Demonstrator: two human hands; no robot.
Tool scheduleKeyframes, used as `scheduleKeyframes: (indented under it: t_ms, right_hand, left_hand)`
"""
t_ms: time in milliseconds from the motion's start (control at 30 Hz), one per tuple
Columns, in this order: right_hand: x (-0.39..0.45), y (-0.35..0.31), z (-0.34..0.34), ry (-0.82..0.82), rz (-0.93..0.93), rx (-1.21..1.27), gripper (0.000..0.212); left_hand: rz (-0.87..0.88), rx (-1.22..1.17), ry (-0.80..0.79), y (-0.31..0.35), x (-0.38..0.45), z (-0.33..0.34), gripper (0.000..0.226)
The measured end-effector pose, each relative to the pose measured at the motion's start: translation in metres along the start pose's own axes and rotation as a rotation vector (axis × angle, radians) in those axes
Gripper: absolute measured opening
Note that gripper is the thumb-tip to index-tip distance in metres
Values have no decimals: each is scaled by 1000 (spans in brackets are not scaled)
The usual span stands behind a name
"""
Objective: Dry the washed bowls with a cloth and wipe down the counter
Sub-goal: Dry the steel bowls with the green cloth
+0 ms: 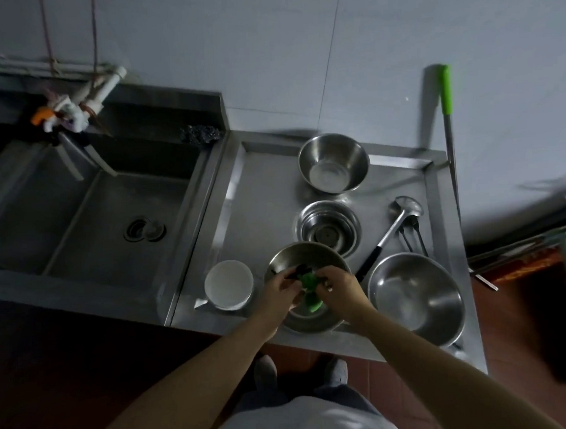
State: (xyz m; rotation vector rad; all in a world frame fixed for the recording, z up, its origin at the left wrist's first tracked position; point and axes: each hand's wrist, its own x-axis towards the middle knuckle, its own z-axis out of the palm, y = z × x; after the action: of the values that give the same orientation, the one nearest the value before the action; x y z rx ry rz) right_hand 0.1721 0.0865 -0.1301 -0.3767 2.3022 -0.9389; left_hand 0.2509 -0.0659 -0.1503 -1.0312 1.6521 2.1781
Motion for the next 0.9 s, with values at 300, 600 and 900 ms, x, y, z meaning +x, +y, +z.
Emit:
scheduleKeyframes:
  t_ms: [300, 600, 900]
  right_hand:
    - [4, -14, -20, 24, 80, 511, 23]
    - [1, -15, -33, -59, 211, 993, 20]
    - [-1, -10, -41, 10, 251, 1082, 18]
  left_hand:
    - [169, 182, 49, 34, 4, 2, 38]
    - [-94, -73, -110, 44, 1, 11, 39]
    - [-193, -165, -38, 49, 2, 20, 32]
